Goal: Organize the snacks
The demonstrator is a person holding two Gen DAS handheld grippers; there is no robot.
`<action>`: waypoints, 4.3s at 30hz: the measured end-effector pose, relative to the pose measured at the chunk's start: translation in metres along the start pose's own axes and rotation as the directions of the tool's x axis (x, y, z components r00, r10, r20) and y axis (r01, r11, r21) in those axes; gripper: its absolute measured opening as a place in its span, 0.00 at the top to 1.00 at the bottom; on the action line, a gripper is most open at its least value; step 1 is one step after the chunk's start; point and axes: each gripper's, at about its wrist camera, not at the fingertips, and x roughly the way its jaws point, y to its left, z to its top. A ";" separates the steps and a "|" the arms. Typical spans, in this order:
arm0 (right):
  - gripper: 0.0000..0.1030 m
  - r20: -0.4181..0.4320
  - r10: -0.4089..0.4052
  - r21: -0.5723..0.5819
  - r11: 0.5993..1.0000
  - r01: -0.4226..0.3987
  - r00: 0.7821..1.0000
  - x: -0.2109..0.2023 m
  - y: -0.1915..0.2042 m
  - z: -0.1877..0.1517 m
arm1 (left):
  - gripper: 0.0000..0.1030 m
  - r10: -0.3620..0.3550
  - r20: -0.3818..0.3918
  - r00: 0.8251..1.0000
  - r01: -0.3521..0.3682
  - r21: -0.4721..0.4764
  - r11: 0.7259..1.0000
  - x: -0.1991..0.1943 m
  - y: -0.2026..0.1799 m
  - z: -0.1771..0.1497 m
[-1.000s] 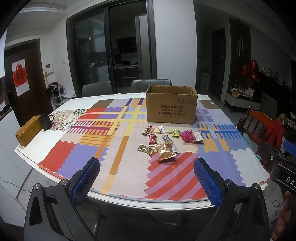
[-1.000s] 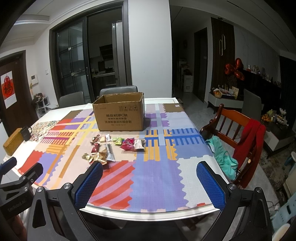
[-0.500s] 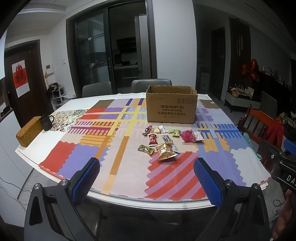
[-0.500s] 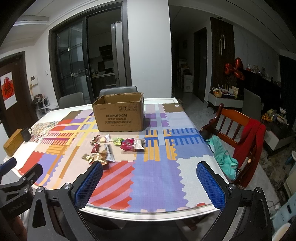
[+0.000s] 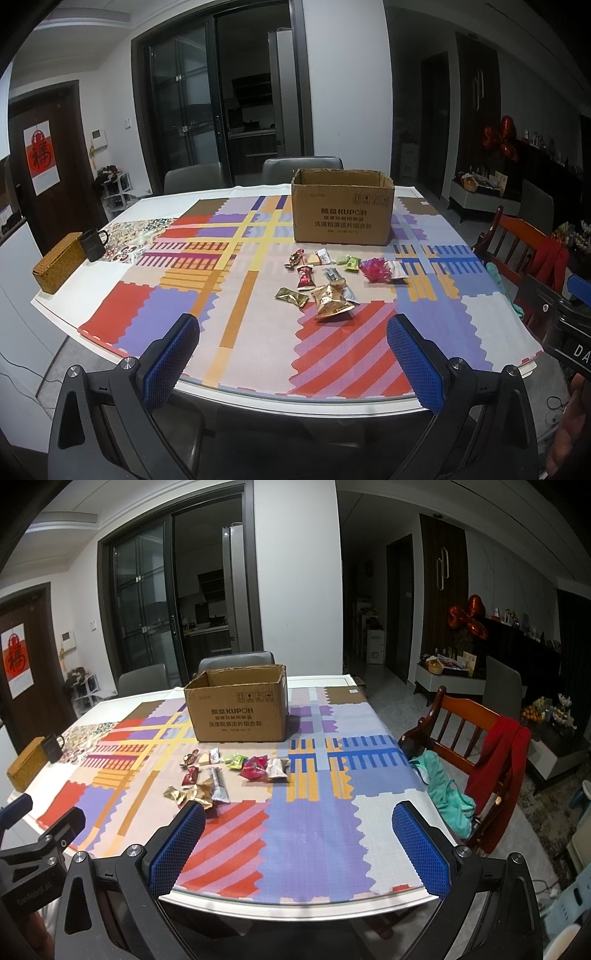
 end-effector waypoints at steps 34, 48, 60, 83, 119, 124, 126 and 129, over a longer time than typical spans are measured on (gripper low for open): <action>0.00 -0.051 0.022 -0.044 0.999 -0.024 0.998 0.061 0.007 0.026 | 0.00 0.036 -0.086 0.996 -0.035 0.011 0.999 0.059 -0.007 0.022; 0.00 -0.103 0.034 -0.088 0.995 -0.043 0.994 0.117 0.018 0.037 | 0.00 0.033 -0.173 0.984 -0.030 0.019 0.999 0.119 -0.014 0.031; 0.01 -0.122 0.019 -0.116 0.993 -0.033 0.992 0.173 0.017 0.048 | 0.02 0.023 -0.225 0.974 -0.027 -0.011 1.000 0.178 -0.026 0.036; 0.10 -0.288 0.007 -0.130 0.990 -0.046 0.958 0.291 0.018 0.044 | 0.09 0.032 -0.329 0.944 -0.035 -0.003 0.999 0.262 -0.042 0.021; 0.57 -0.455 0.046 -0.103 0.989 -0.104 0.889 0.358 0.040 0.015 | 0.63 -0.088 -0.444 0.892 0.059 -0.079 0.995 0.305 -0.037 -0.002; 0.57 -0.434 0.050 -0.100 0.990 -0.103 0.900 0.348 0.041 0.021 | 0.63 -0.085 -0.418 0.904 0.060 -0.073 0.996 0.298 -0.035 0.003; 0.57 -0.429 0.053 -0.100 0.989 -0.106 0.902 0.343 0.041 0.022 | 0.63 -0.087 -0.410 0.908 0.062 -0.074 0.995 0.294 -0.035 0.005; 0.57 -0.418 0.056 -0.096 0.990 -0.105 0.907 0.334 0.039 0.025 | 0.63 -0.086 -0.393 0.915 0.063 -0.069 0.996 0.288 -0.036 0.009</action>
